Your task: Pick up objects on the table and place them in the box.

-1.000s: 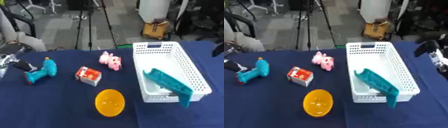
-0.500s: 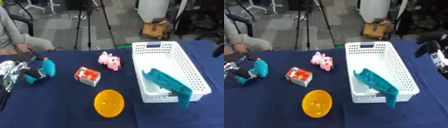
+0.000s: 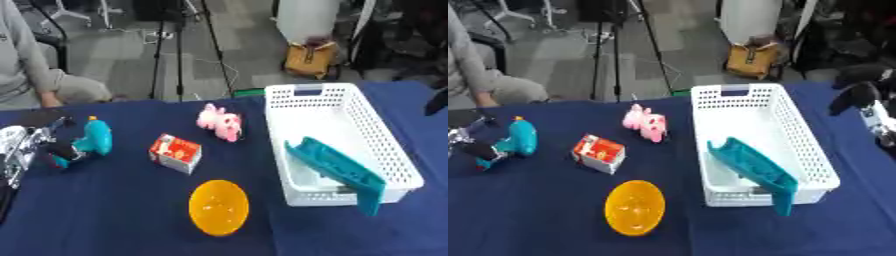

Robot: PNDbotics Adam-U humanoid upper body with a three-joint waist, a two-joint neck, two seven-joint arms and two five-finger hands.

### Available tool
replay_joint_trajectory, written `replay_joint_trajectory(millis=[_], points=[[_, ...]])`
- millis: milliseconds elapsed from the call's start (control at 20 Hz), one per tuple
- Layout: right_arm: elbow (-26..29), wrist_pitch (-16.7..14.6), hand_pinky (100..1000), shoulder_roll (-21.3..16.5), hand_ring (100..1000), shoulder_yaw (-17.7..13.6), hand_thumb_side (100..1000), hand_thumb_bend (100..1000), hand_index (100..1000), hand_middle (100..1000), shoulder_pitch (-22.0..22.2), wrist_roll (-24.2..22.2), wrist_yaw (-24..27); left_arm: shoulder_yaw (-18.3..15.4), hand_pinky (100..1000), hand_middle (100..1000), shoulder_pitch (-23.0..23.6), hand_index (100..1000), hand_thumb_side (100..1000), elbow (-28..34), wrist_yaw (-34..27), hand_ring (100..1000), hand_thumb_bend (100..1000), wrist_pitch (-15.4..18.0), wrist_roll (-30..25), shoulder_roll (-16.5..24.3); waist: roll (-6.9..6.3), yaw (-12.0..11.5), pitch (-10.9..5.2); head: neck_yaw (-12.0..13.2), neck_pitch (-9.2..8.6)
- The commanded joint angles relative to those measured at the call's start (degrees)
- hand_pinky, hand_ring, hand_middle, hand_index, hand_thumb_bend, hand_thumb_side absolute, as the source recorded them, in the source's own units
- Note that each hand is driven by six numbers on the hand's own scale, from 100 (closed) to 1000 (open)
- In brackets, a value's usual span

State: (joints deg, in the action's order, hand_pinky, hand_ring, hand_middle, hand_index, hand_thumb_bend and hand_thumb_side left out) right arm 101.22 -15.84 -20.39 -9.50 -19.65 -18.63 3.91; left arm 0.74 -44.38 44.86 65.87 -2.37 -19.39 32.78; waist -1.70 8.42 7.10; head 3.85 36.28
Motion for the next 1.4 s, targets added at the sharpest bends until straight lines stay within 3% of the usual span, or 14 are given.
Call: replay_joint_trajectory(millis=[50,300,700,1400], points=[[0.5,0.0,479,-0.8,511,-0.3,590,154,757,605,-0.7,-0.1,0.1,-0.7,720,751,-0.6,826,374,0.7,1.7,767,648,-0.5,-1.6,2.6,-0.01,-0.1,-0.9,-0.3,-0.2],[0.5,0.0,479,-0.8,511,-0.4,590,153,758,604,-0.6,-0.1,0.1,-1.2,720,742,-0.3,812,394,-1.0,3.2,765,652,-0.8,-3.5,2.5,0.11,0.0,-0.93,-0.4,-0.3],[0.5,-0.1,479,-0.9,509,-0.4,590,152,758,604,-0.7,-0.2,0.2,-1.3,714,731,-0.5,807,390,-1.4,1.9,758,614,-0.8,-1.8,2.2,0.05,0.2,-0.61,-0.4,-0.4],[0.6,-0.3,475,-1.2,504,-0.6,593,146,757,601,-1.3,-0.7,0.1,-1.4,717,716,-1.4,795,407,-2.0,1.4,759,618,-1.4,0.2,2.3,-0.89,1.6,2.18,-0.5,-1.82]])
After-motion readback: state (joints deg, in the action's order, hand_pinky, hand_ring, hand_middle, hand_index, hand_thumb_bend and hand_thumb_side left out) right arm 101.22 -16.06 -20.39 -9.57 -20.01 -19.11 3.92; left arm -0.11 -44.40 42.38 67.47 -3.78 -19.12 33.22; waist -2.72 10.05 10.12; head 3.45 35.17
